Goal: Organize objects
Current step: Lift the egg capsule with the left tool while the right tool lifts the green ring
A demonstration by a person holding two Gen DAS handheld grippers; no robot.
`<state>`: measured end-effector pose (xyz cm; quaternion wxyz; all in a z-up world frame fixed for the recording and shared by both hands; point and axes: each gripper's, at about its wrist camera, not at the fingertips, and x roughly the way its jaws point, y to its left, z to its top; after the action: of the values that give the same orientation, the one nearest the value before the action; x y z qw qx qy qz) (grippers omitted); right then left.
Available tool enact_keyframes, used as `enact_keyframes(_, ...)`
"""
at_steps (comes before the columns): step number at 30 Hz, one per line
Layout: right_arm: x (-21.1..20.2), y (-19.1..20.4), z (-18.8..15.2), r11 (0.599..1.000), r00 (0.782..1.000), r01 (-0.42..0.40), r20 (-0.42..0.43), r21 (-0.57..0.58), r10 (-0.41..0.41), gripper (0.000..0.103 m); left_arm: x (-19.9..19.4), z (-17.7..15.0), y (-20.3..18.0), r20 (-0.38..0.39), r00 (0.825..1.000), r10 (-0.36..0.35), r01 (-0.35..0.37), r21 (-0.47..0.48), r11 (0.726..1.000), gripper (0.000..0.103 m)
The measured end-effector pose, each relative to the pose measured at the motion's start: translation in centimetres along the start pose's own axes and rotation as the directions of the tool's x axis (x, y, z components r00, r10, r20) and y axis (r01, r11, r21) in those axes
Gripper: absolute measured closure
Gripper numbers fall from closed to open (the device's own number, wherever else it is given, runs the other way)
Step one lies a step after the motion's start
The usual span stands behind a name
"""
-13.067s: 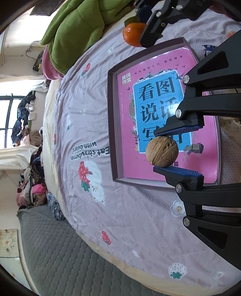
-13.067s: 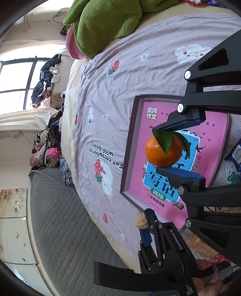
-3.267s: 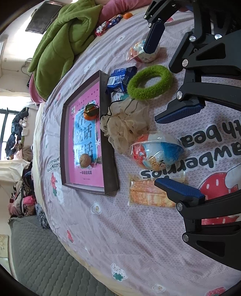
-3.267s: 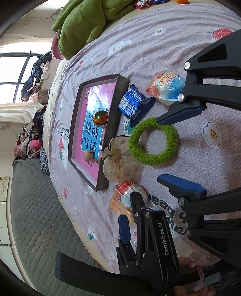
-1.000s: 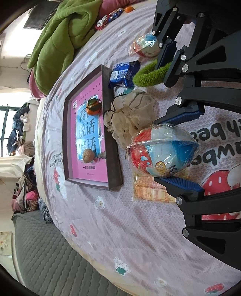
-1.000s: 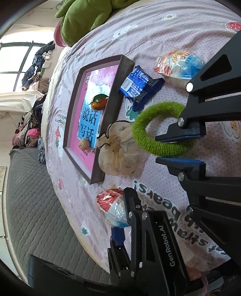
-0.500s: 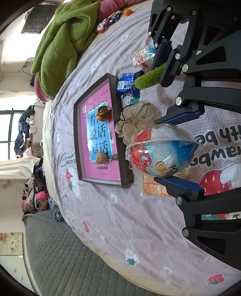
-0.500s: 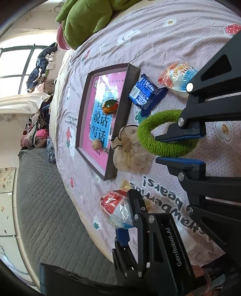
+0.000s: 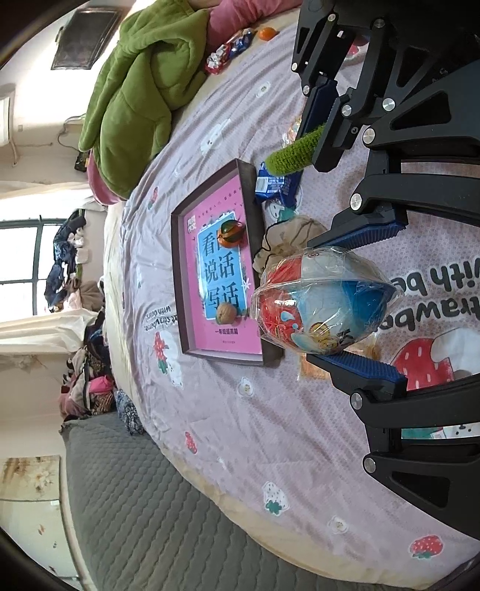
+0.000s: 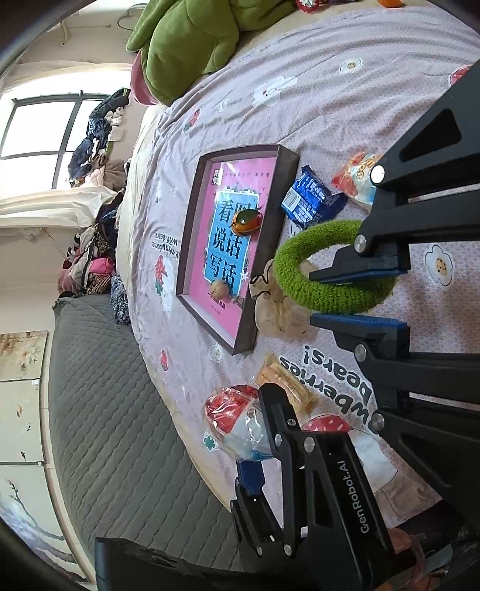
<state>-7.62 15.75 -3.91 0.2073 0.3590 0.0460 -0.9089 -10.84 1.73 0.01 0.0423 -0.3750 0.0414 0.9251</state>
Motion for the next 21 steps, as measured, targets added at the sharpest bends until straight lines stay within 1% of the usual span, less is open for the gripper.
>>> enact_keyframes(12,-1.9,-1.3,1.6,0.998,0.998,0.045,0.036,0.040,-0.047,0.087,-1.4,0.9,-0.7,0.035,0.999,-0.001,0.002,-0.013,1.000,0.050)
enact_keyframes(21,-2.9,-1.9,3.2,0.998,0.998,0.037,0.056,0.060,-0.041,0.087,-2.9,2.2,-0.6,0.084,0.996,0.005,-0.005,0.002,1.000,0.050)
